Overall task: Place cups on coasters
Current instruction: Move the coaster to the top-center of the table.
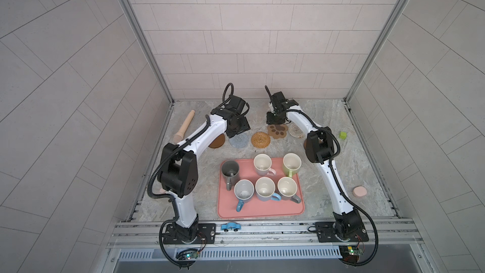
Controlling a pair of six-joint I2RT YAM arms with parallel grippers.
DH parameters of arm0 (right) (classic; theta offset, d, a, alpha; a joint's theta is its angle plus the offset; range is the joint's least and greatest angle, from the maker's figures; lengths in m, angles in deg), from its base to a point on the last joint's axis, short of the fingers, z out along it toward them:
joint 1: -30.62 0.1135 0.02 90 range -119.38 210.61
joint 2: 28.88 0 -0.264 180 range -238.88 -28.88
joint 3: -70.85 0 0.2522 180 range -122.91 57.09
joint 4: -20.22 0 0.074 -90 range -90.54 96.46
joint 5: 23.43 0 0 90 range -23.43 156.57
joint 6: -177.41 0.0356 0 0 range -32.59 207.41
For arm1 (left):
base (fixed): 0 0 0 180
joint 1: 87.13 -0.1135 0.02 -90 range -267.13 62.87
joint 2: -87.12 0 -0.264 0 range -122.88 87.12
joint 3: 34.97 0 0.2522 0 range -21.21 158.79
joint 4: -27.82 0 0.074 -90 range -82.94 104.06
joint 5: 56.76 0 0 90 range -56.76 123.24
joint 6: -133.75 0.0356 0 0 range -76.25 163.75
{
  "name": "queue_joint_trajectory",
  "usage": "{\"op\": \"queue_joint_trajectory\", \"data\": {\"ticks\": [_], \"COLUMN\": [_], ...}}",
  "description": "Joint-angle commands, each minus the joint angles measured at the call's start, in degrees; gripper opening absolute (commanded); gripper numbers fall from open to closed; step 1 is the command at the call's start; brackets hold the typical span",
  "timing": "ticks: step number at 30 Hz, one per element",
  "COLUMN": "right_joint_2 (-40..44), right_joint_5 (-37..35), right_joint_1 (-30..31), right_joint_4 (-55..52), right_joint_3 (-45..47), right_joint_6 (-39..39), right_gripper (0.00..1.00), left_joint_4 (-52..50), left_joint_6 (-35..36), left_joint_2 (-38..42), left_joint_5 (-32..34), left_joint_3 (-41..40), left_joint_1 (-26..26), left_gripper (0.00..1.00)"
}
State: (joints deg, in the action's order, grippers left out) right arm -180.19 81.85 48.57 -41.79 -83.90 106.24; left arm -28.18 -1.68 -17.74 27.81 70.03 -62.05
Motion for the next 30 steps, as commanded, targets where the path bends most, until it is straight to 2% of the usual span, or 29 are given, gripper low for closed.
{"op": "queue_joint_trajectory", "data": {"ticks": [1, 22, 30], "right_joint_2": [1.65, 9.77, 10.09], "right_joint_5": [-3.46, -12.90, -10.96], "right_joint_1": [-0.21, -1.08, -1.43], "right_joint_4": [-6.18, -9.75, -8.97], "right_joint_3": [1.24, 12.89, 11.88], "right_joint_6": [-1.87, -9.36, -8.25], "right_gripper": [0.40, 0.40, 0.40], "left_joint_4": [-0.36, 0.49, 1.16], "left_joint_6": [-0.27, -0.66, -0.80], "left_joint_2": [-0.85, -2.41, -2.59], "left_joint_5": [0.24, -0.72, -0.96], "left_joint_3": [1.48, 2.28, 2.60], "left_joint_1": [-0.37, -0.42, -0.39], "left_gripper": [0.68, 0.68, 0.68]}}
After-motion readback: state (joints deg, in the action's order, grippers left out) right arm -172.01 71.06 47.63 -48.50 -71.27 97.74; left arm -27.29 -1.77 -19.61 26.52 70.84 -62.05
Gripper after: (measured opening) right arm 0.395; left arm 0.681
